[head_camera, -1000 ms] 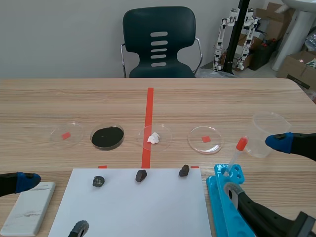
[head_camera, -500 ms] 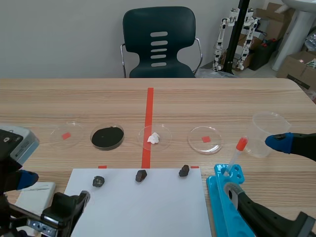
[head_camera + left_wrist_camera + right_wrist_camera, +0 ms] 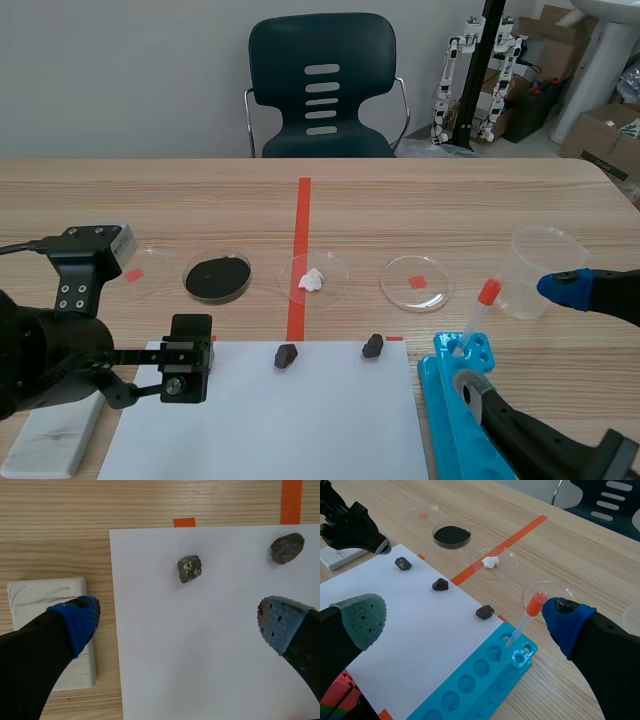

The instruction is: Pick up the left mineral with the left hand

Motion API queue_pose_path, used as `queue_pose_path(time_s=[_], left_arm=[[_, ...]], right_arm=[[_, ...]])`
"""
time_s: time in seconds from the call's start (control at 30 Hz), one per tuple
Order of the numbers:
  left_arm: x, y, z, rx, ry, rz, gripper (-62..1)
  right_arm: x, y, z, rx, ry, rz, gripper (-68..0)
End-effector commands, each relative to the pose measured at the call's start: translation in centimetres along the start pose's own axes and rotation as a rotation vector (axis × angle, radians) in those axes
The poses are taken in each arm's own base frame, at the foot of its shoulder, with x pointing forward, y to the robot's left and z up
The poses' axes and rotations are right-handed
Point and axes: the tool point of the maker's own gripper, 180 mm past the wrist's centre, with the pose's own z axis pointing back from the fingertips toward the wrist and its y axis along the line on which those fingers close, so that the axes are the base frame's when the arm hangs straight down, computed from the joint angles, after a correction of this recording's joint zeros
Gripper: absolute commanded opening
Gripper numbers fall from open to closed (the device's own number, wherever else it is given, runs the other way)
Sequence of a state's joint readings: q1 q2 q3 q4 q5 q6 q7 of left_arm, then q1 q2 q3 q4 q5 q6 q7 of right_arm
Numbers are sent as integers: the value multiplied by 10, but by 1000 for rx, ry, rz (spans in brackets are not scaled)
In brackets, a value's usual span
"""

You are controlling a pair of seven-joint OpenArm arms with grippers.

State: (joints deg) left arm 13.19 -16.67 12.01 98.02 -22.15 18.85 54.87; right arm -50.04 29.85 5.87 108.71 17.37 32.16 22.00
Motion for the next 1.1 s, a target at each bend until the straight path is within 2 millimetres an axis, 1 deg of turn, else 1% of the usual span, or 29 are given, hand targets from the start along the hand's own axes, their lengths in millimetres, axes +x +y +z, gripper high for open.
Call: queue_pose_path(time_s=[0.0,0.13,0.33,0.5,0.6,0.77,1.07], left_arm=[[2,0,-5,14,23,11,14],[2,3,-21,56,96,59,14],[13,-4,-38,53,137,96,14],[3,-4,-49,60,223,120,14],[-3,-1,-54,70,259,127,14],[-7,3,-58,86,279,129,14],[-6,-5,-66,73,266,124,14]], right_arm=[[11,-1,-3,0,-42,2,4],[11,-1,-3,0,-42,2,4],[11,-1,-3,0,-42,2,4],[11,-1,-3,0,-42,2,4],[11,-1,-3,0,-42,2,4],[11,-1,-3,0,-42,2,4],[11,-1,-3,0,-42,2,4]])
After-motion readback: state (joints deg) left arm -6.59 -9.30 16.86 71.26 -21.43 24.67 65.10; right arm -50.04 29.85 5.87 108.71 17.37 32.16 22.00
